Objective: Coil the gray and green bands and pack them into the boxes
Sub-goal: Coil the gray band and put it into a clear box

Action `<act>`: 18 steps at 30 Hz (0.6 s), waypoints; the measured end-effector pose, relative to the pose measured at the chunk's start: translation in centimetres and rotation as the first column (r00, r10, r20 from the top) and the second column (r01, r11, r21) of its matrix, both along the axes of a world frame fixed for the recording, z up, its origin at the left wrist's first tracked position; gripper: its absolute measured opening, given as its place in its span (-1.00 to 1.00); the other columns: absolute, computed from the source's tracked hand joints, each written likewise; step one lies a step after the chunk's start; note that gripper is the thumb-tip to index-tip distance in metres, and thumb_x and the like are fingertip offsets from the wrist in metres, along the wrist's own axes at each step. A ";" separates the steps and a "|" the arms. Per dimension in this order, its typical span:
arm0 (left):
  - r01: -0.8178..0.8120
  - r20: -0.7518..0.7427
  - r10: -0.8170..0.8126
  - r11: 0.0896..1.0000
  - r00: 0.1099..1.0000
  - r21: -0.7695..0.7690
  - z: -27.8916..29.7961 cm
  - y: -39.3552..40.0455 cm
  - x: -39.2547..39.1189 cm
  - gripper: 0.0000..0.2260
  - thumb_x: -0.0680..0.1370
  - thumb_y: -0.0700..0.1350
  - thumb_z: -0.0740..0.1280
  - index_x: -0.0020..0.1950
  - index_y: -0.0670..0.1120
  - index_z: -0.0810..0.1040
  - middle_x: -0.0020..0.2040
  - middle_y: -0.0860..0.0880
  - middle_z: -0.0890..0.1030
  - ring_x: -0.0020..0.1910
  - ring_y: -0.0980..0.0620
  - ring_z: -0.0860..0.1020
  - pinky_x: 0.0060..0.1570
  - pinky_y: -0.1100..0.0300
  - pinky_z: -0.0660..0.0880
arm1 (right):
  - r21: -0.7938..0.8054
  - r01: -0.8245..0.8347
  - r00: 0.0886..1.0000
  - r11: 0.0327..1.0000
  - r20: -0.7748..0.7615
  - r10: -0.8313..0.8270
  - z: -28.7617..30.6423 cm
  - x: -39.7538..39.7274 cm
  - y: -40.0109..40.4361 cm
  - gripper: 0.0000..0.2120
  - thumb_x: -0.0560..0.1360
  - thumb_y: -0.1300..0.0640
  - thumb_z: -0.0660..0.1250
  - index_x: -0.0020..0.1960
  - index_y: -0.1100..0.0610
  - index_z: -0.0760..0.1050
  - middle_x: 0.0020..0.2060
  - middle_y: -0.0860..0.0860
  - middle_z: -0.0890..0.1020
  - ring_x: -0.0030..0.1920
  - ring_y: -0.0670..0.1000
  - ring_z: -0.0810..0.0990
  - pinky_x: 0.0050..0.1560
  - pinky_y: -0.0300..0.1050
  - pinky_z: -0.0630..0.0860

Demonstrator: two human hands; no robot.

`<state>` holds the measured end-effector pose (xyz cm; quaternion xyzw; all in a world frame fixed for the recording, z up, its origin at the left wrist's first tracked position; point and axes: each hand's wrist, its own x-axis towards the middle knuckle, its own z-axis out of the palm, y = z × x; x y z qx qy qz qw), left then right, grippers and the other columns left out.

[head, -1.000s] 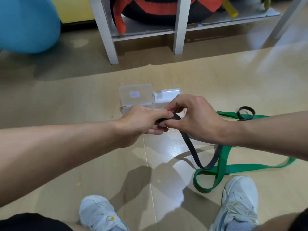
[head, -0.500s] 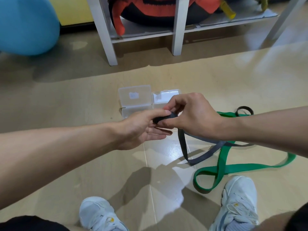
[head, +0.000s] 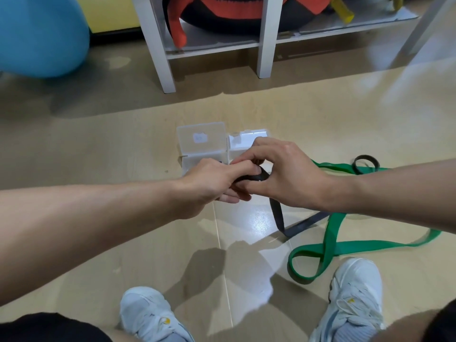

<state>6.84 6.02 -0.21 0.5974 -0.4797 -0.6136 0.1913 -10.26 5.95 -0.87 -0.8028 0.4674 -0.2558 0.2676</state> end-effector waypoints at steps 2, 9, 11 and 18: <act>-0.029 -0.052 0.031 0.999 0.998 0.035 0.0 -0.1 0.2 -0.76 0.52 0.03 0.40 -0.01 -0.11 0.72 -0.14 -0.13 0.76 -0.10 -0.06 0.75 0.06 0.11 0.61 | 0.056 0.021 0.996 0.998 0.085 -0.026 -0.1 -0.3 -0.1 -0.61 0.35 0.06 0.62 0.14 -0.04 0.63 -0.12 -0.13 0.65 -0.05 -0.10 0.61 0.03 -0.28 0.53; -0.055 -0.269 0.099 0.984 0.958 0.167 -0.4 -0.2 1.3 -0.59 0.52 0.08 0.34 0.24 -0.17 0.61 0.00 -0.19 0.75 0.05 -0.15 0.73 0.06 0.11 0.63 | 0.206 0.086 0.953 0.975 0.270 -0.141 0.4 -0.4 -0.3 -0.67 0.24 0.05 0.69 -0.10 -0.05 0.62 -0.22 -0.18 0.71 -0.17 -0.19 0.67 -0.04 -0.37 0.54; -0.043 -0.299 0.108 0.975 0.948 0.216 -0.5 -0.1 1.3 -0.45 0.42 0.11 0.33 0.31 -0.17 0.57 0.06 -0.23 0.73 0.09 -0.15 0.72 0.07 0.11 0.62 | 0.226 0.082 0.959 0.971 0.248 -0.139 0.8 -0.4 -0.5 -0.67 0.21 0.08 0.70 -0.10 0.04 0.67 -0.28 -0.14 0.72 -0.23 -0.18 0.67 -0.11 -0.37 0.56; -0.008 -0.303 0.071 0.979 0.950 0.202 -0.5 0.3 1.2 -0.61 0.48 0.05 0.45 0.26 -0.06 0.65 0.13 -0.08 0.73 0.10 -0.14 0.72 0.21 0.05 0.56 | 0.269 0.106 0.979 0.957 0.143 -0.148 0.7 -0.3 -0.7 -0.73 0.25 0.10 0.70 -0.14 0.03 0.68 -0.21 -0.06 0.73 -0.20 -0.11 0.69 -0.05 -0.10 0.65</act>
